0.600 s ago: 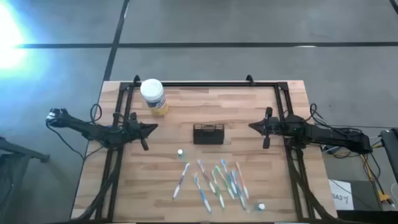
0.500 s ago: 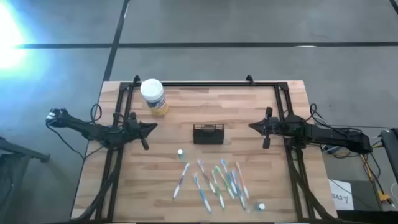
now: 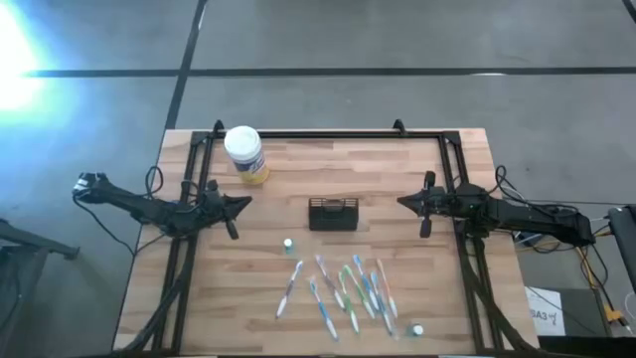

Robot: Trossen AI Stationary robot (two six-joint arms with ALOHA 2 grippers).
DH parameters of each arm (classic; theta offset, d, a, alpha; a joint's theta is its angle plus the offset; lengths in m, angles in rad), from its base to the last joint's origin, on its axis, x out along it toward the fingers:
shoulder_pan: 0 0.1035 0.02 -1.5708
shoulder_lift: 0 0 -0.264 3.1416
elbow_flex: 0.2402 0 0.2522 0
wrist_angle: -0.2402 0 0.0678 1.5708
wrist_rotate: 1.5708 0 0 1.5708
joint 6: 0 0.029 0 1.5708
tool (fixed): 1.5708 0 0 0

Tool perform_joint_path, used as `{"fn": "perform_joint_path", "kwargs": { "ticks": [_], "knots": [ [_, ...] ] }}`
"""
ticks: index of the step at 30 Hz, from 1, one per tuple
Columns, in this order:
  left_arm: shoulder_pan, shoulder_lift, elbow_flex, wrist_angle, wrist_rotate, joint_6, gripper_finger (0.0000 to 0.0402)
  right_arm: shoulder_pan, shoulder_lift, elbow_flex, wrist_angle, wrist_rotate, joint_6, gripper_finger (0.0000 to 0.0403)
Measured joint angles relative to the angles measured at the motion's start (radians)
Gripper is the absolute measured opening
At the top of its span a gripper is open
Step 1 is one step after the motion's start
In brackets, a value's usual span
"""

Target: Pick & Place toothbrushing station

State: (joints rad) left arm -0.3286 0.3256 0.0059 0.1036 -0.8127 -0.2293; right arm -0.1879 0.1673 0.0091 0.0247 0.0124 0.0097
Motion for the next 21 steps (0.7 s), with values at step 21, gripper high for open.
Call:
{"fn": "perform_joint_path", "kwargs": {
  "ticks": [21],
  "knots": [
    [0.0, 0.0, 0.018, 0.028, 0.013, 0.018, 0.0017, 0.0, -0.001, 0.0, 0.02, 0.018, -0.01, 0.0008]
  ]
}}
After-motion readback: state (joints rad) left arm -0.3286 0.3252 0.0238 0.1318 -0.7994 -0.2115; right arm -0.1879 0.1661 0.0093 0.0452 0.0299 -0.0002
